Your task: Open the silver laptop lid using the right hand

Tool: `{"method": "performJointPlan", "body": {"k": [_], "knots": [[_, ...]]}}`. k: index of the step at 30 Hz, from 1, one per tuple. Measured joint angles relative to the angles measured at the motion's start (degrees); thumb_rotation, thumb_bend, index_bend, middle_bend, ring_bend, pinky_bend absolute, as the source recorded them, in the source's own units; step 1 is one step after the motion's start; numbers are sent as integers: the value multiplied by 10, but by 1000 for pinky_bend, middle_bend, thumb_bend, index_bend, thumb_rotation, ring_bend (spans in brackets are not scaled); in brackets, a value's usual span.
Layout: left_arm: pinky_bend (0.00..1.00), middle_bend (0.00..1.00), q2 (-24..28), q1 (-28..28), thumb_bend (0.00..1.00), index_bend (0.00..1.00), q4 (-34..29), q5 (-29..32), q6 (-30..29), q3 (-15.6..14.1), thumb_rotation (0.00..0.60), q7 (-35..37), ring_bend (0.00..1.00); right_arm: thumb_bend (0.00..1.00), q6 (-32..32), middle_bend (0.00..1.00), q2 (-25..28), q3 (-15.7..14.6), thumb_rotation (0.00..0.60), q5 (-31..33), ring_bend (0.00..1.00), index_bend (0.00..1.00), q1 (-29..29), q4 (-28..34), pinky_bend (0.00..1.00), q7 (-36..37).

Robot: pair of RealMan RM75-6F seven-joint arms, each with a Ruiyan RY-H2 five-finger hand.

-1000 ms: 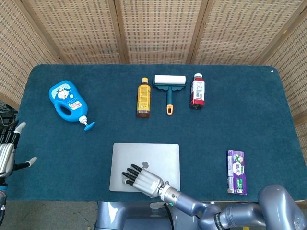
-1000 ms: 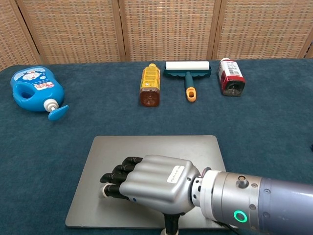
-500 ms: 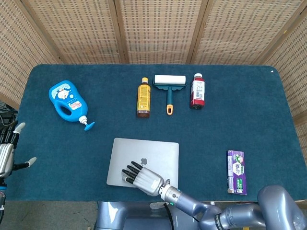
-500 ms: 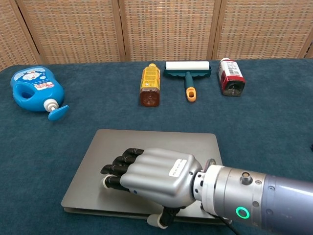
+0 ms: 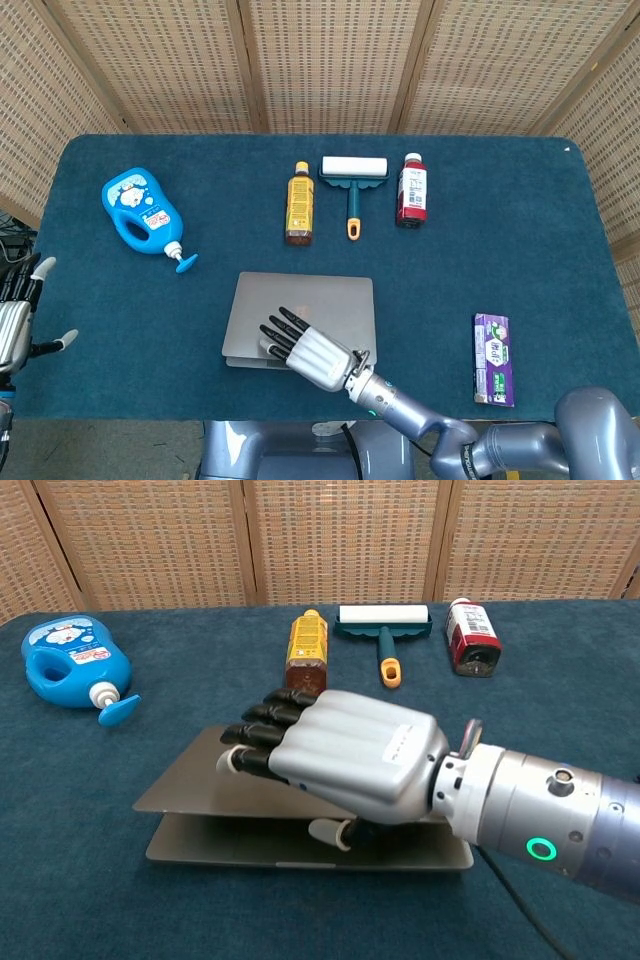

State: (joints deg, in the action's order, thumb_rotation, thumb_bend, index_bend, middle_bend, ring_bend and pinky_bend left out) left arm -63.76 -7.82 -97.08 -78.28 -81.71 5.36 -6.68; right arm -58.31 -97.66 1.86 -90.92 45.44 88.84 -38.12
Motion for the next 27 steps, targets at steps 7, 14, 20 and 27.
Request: {"method": "performJointPlan", "body": {"k": [7,14,20,27], "knots": [[0,0,0,0,0,0,-3,-3,0,-2,600,-3,0,547,-78,154,1,9,600,-63,86,148,-11,-68,148,-57],[0,0,-1,-1,0,0,-4,-4,1,-3,600,-5,0,544,-107,174,-17,21,600,-90,109,164,-16,-149,148,-65],[0,0,-1,-6,0,0,-1,-5,11,-5,600,-5,0,546,-101,186,-26,45,600,-57,120,185,-17,-143,148,-36],[0,0,0,-32,27,0,9,-36,50,-14,600,-1,0,543,-75,189,-24,74,600,14,119,187,-23,-109,148,-12]]}}
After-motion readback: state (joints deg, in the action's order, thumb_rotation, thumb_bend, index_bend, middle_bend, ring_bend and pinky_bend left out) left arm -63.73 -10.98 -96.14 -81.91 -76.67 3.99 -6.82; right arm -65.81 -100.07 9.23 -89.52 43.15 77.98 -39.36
